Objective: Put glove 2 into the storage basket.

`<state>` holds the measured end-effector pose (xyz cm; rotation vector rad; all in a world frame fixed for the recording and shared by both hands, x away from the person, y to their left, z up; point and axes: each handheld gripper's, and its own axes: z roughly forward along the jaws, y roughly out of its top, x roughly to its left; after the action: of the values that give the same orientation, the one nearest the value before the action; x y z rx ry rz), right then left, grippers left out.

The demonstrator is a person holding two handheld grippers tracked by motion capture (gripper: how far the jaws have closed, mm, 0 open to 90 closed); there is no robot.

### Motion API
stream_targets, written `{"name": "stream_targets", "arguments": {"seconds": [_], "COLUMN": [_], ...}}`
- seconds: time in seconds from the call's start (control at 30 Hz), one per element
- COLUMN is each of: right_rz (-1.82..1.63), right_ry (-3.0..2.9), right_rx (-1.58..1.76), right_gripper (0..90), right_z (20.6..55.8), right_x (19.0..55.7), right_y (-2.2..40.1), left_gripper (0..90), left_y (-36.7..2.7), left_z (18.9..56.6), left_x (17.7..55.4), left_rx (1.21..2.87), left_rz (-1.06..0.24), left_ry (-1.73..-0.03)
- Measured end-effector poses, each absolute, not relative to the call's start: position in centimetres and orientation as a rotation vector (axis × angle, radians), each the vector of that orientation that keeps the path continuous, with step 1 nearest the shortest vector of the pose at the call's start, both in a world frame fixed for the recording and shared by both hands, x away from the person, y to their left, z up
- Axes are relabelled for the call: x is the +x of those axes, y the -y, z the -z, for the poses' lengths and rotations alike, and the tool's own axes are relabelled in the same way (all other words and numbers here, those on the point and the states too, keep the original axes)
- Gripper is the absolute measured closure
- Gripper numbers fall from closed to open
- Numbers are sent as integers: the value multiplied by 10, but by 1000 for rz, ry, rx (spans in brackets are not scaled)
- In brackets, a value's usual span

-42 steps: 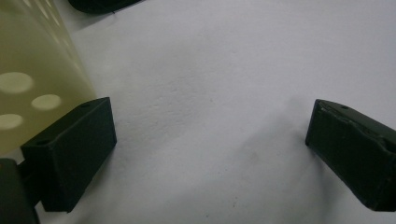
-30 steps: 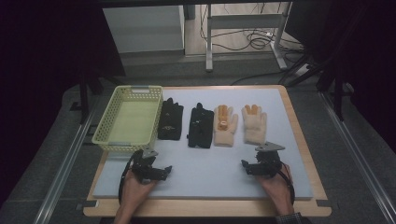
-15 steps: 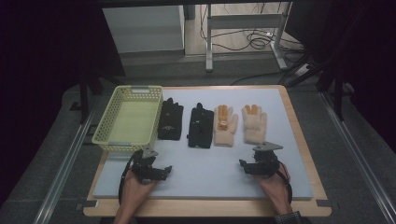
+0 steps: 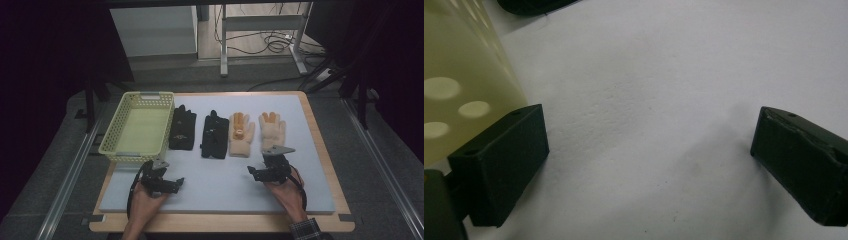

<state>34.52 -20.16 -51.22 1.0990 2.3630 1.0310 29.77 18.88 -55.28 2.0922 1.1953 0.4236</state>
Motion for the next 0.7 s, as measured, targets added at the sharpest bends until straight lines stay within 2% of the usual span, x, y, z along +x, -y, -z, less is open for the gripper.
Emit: {"name": "stream_targets", "arguments": {"seconds": [0.37, 0.4, 0.5, 0.53, 0.7], "right_rz": [-1076, -1075, -1072, -1070, -1059], "right_ry": [-2407, -2420, -2431, -2440, -2451], "right_rx": [1011, 980, 961, 936, 902], "right_gripper": [301, 345, 380, 423, 496], "right_z": [500, 496, 494, 492, 490], "right_x": [368, 376, 381, 388, 401], "right_y": [176, 166, 158, 149, 130], "left_gripper": [24, 24, 24, 24, 24], "left_y": [-189, -189, -189, -189, -189], "left_z": [553, 553, 553, 553, 553], "left_x": [298, 298, 298, 298, 298], "left_rx": [2091, 2091, 2091, 2091, 2091], "left_rz": [-423, -423, -423, -422, -422], "left_ry": [-1196, -1196, -1196, -1196, -1196]}}
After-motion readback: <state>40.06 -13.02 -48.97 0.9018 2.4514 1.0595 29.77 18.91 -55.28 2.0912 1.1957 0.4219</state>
